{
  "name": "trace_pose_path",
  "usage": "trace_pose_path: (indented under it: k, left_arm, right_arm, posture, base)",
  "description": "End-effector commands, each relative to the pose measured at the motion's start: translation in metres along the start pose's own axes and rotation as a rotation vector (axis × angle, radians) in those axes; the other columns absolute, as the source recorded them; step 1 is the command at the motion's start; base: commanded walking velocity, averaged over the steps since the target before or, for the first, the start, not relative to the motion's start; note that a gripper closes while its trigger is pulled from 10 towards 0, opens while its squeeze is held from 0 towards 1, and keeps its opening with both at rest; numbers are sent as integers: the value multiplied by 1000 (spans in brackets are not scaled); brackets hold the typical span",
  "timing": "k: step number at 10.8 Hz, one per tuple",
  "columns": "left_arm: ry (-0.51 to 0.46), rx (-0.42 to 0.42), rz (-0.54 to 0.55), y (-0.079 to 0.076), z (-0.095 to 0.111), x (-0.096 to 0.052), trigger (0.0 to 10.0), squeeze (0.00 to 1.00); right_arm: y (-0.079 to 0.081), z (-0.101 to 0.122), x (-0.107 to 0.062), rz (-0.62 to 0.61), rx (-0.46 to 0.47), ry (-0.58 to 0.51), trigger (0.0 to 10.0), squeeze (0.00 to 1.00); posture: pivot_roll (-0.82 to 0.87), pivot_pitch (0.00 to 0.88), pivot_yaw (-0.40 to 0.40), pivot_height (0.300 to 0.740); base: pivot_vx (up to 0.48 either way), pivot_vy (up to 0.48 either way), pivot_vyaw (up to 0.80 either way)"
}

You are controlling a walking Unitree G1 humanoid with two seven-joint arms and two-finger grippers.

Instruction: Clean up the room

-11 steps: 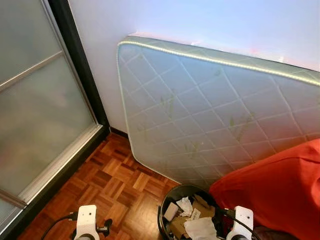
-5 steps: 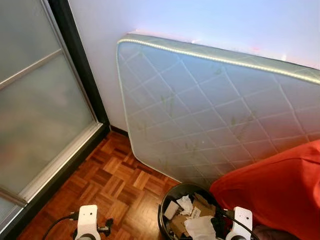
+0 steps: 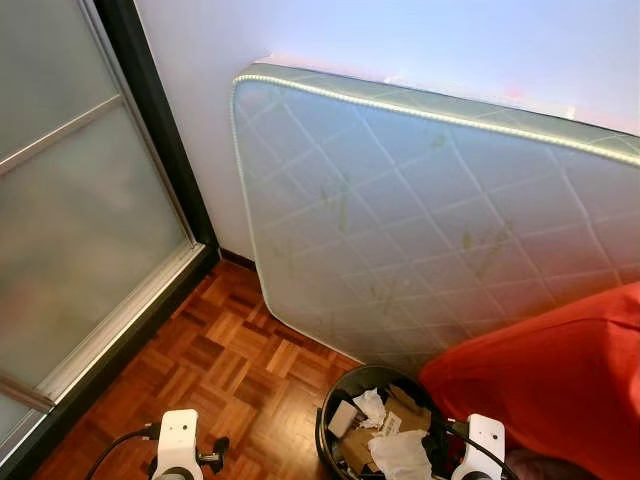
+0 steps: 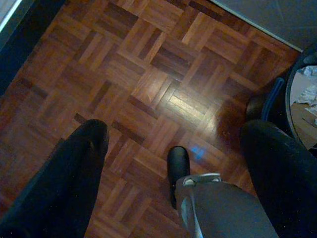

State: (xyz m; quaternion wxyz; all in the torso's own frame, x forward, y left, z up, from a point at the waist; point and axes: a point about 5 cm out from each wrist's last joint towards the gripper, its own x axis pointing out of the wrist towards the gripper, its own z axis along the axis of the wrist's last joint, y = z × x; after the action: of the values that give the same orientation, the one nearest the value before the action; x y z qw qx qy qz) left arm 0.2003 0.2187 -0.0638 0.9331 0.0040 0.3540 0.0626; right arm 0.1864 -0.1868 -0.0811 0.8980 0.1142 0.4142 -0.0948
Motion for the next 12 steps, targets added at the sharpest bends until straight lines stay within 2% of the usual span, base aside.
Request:
trace_pose_path:
  k: [1, 10, 12]
  left_arm:
    - [24, 12, -1, 0, -6, -2, 10000, 0]
    - [24, 17, 1, 2, -6, -2, 10000, 0]
    - [24, 21, 1, 1, -6, -2, 10000, 0]
  right_arm:
    - [-3, -5, -1, -6, 3, 17, 10000, 0]
    - [-2, -7, -2, -4, 1, 27, 10000, 0]
    - [-3, -8, -2, -4, -2, 29, 10000, 0]
  posture:
    - [174, 119, -5, 740]
    - [175, 108, -2, 740]
    - [176, 99, -5, 740]
  base:
    - [-281, 0, 0]
    - [-286, 0, 0]
    - [0, 0, 0]
